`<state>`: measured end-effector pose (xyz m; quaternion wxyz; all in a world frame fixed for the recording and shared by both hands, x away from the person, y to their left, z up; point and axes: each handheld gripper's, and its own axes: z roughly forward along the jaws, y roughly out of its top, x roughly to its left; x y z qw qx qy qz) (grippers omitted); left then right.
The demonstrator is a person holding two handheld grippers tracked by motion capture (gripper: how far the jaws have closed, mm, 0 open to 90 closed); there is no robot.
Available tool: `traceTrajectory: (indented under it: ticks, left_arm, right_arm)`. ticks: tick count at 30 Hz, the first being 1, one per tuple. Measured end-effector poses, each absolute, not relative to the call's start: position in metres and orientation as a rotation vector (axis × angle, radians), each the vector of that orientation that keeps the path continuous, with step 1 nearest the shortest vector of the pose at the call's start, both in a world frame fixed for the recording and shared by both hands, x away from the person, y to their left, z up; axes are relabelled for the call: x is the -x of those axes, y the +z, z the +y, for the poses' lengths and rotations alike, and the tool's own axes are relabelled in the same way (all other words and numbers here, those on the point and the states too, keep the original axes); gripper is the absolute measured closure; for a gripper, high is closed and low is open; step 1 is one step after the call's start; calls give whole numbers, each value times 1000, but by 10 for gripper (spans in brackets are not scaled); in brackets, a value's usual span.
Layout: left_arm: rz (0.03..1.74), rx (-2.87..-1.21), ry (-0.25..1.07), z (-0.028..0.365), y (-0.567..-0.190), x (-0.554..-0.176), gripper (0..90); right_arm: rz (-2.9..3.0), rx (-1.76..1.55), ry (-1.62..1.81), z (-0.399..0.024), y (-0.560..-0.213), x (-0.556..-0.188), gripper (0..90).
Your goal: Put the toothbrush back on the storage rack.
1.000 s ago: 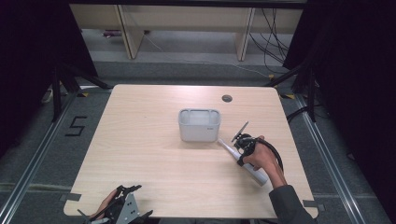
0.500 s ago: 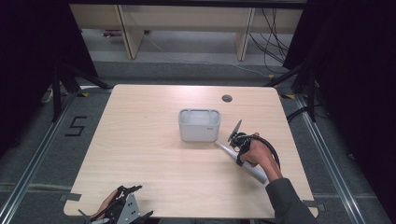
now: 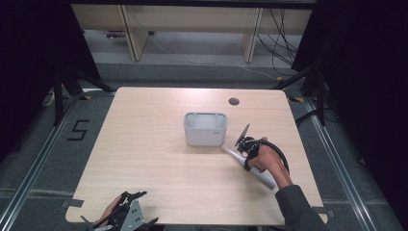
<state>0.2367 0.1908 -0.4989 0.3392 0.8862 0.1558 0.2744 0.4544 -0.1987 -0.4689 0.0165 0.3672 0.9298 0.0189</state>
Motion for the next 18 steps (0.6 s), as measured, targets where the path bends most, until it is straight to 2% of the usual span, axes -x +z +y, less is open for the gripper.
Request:
traceTrajectory:
  ticks: [8, 18]
  left_arm:
    - [407, -2306, 715, 191, -499, -237, 151]
    - [410, -2306, 715, 191, -499, -237, 151]
  right_arm:
    - [2846, -1126, 153, -212, -461, -452, 671]
    - [2686, -1253, 444, -236, -427, -448, 673]
